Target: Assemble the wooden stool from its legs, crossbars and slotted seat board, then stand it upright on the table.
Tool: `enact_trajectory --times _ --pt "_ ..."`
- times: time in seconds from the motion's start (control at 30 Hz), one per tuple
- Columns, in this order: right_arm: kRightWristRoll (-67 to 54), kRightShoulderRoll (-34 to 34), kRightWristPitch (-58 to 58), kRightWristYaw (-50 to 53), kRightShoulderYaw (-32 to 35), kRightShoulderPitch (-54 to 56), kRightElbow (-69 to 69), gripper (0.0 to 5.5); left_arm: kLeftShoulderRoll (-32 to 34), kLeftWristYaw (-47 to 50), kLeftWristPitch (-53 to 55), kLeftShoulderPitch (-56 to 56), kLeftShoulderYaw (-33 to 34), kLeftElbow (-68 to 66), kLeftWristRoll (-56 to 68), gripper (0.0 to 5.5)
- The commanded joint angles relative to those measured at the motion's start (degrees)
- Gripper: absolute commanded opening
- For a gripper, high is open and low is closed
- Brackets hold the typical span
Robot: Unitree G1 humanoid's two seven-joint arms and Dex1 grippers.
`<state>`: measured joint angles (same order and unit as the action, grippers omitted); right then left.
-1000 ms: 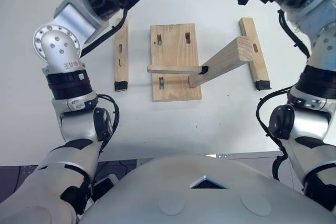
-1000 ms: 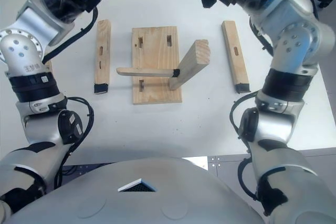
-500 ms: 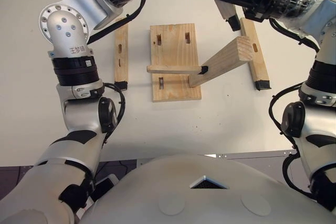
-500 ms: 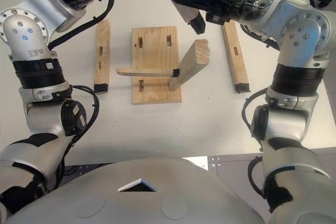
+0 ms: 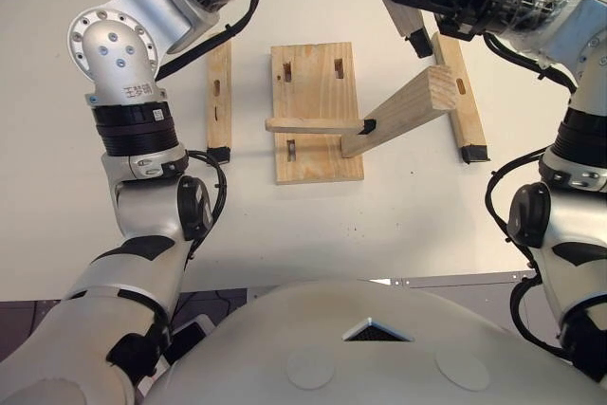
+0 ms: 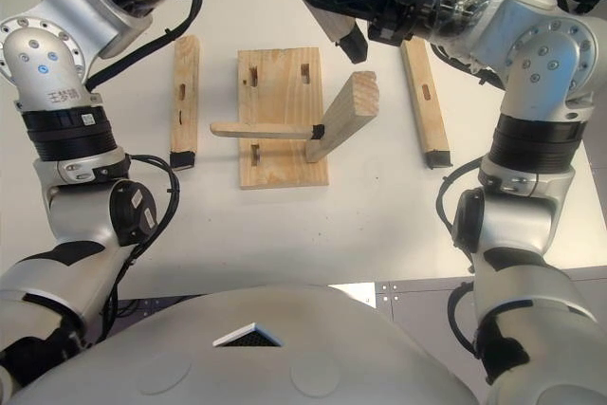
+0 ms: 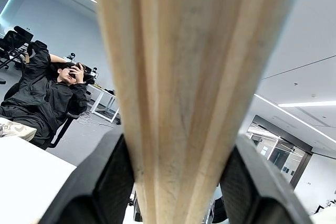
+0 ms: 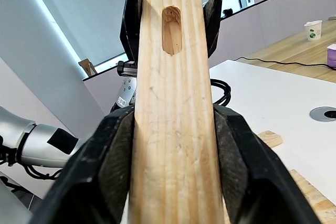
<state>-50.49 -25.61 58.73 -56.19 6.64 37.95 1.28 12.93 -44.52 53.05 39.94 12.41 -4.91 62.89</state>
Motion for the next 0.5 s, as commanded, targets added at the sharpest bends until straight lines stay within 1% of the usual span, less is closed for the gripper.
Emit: enact_trajectory --times 0.03,0.2,0.37,0.5 --pt "2.6 -0.5 -2.2 2.9 -0.3 1.3 -0.5 2.7 1.4 -1.3 -1.8 -1.3 -0.5 0.1 -2.5 2.08" --pt "4.1 -2.7 -3.9 1.6 -1.4 -0.6 1.4 3.51 6.5 -6.2 -5.9 -5.9 -2.1 -2.0 -9.4 2.04" --pt "5.3 -4.5 -6.1 1.8 0.1 -2.4 1.6 3.54 12.4 -11.8 -13.2 -13.6 -1.3 -1.9 -16.1 2.04" --pt "5.8 -5.0 -7.8 3.7 3.0 -4.2 0.0 3.54 16.3 -16.9 -17.8 -21.0 -1.7 -0.4 -19.6 2.04"
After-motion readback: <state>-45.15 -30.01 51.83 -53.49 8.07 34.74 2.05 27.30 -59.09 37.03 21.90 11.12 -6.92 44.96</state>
